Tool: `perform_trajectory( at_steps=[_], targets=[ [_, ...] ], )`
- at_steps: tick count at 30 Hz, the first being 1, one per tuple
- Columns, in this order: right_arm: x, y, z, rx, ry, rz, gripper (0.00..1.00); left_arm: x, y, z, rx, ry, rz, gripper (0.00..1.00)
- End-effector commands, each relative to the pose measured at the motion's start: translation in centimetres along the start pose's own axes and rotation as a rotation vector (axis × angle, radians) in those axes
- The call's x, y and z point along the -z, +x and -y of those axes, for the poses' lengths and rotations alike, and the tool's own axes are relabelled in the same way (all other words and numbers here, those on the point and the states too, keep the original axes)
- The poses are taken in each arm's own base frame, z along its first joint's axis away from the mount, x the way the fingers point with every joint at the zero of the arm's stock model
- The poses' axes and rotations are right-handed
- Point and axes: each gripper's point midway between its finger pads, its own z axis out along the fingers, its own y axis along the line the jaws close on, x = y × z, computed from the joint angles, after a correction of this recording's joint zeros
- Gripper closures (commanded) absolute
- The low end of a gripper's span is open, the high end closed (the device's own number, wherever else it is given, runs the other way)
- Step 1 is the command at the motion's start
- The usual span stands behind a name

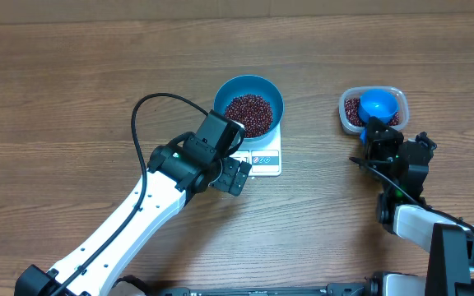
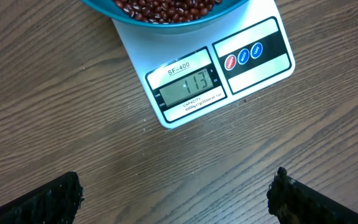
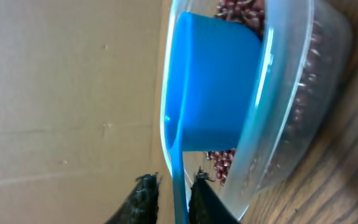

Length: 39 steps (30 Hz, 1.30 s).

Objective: Scoop item into bowl and weigh 150g on scale
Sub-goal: 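Regrasp the scoop handle with the right gripper from the front, then dig the scoop into the beans in the tub with the right gripper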

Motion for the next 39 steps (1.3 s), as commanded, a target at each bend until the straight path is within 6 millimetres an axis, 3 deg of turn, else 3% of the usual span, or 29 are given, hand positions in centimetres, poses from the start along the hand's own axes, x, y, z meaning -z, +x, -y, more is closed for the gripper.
perform_trajectory(
  at_steps=[1,10,23,32,39],
  targets=[
    [-0.3,0.1,-0.6,0.026,-0.008,-0.011,0.89,0.3,-0.1,-0.1,-0.013,0.005,0.012,0.0],
    [-0.3,0.4,-0.7,0.038,-0.013,-0.028,0.96,0.3,-0.1,-0.1,-0.013,0.005,0.012,0.0],
    [1.0,-0.2,-0.1,0.067,-0.021,-0.287,0.96,0.3,-0.1,-0.1,-0.013,0.005,0.012,0.0],
    [-0.1,-1.1,-2.2,0.253,0.14,-0.39,0.96,0.3,-0.1,-0.1,-0.013,0.005,0.012,0.0],
    [1.3,-3.4,-3.9,0.504,0.331,-0.408,0.96,0.3,-0.1,-0.1,-0.013,0.005,0.012,0.0]
  ],
)
